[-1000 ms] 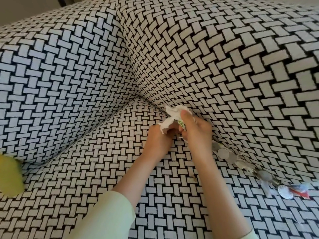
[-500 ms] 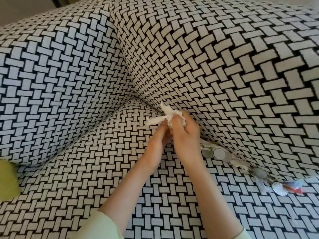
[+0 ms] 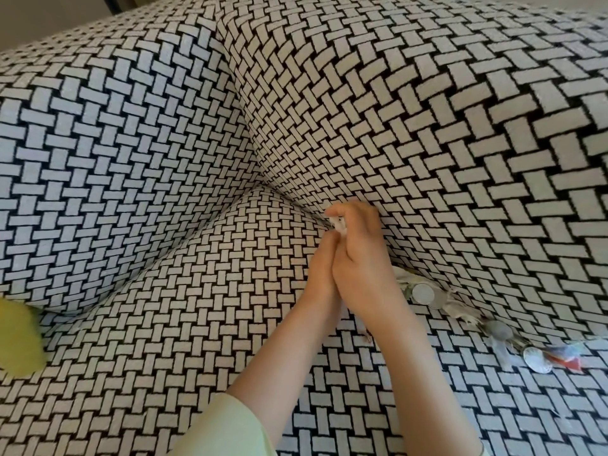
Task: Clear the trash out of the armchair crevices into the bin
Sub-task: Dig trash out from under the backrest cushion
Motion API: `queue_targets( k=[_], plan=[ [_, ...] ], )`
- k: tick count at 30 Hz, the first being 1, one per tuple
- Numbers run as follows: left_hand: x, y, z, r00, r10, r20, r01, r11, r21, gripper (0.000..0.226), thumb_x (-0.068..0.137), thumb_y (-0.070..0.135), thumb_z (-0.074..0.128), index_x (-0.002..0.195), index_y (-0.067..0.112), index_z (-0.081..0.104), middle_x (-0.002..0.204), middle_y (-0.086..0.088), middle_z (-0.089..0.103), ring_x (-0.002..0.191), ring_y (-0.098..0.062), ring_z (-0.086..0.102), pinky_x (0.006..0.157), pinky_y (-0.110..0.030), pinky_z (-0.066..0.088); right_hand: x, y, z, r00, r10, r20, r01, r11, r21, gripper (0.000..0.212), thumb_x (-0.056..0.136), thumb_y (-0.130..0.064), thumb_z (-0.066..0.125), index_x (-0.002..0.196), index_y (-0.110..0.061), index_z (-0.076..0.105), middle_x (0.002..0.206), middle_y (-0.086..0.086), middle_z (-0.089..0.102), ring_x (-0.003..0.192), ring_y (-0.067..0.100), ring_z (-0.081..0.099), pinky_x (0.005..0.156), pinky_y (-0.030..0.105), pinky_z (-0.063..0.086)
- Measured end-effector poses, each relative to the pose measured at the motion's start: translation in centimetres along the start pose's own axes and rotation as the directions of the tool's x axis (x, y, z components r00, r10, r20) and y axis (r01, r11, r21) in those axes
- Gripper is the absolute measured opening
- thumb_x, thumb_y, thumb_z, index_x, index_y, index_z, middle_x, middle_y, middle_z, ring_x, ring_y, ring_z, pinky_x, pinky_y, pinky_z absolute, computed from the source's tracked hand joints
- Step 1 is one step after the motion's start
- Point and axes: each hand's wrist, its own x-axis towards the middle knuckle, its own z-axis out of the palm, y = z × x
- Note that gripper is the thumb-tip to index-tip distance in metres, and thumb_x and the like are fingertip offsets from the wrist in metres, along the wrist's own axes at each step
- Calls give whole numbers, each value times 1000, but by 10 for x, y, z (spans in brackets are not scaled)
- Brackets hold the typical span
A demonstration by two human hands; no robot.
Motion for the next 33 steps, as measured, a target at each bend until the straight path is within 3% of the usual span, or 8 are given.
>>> queue_targets(
  k=[3,6,10,14,18,25,30,33],
  plan=[
    [0,12,0,998,-64,28,67,990,-122,37,97,35,32,72,17,53,57,5,52,52,-3,53,46,-11,43,-2,-6,-6,997,-13,82,34,965,-260,37,98,-12,35,135,-7,40,130,9,46,113,19,50,83,18,37],
    [3,12,1,980,-201,-18,200,979,-44,37,93,31,41,61,17,51,51,3,49,45,-7,50,44,-16,39,-4,-10,-21,983,123,134,-36,855,-517,42,100,-24,30,141,-19,26,131,2,49,110,19,54,84,28,44],
    [14,13,8,953,-283,-108,285,959,0,28,96,18,41,72,11,52,61,-4,51,50,-14,48,41,-14,41,-10,-6,-57,926,292,239,-142,858,-494,34,96,-22,42,130,-23,40,116,-1,56,99,19,55,81,36,49],
    [23,14,15,961,-227,-160,244,965,98,23,94,16,46,71,13,48,70,-2,47,60,-13,45,55,-24,40,-12,-2,-57,828,472,301,-127,682,-720,22,89,-17,53,110,-21,56,93,-3,54,86,17,54,64,26,42],
    [26,19,15,980,-140,-140,165,969,184,24,94,14,45,71,13,47,67,-2,48,56,-11,46,45,-17,43,-2,2,-57,855,498,145,-290,689,-664,13,87,-19,59,95,-23,69,77,-1,60,73,19,54,52,22,34],
    [22,26,5,997,-22,-73,45,942,331,19,95,16,45,78,12,51,69,-1,49,59,-13,47,56,-24,41,-6,3,-64,842,467,271,-215,750,-626,15,85,-17,60,90,-25,71,73,-3,60,70,18,57,49,21,34],
    [21,34,2,992,12,-127,36,927,373,15,96,23,45,92,16,58,68,0,54,50,-6,45,50,-13,41,-4,5,-64,841,477,255,-282,789,-546,30,82,-1,58,95,-24,71,90,-1,68,81,20,65,73,32,55],
    [21,32,-11,990,112,83,-137,673,727,31,97,35,41,116,14,54,91,-3,63,72,-5,56,64,-23,49,-3,7,-58,879,427,211,-267,809,-524,26,86,-4,55,91,-26,69,91,-3,69,78,19,66,75,35,55]
  ],
)
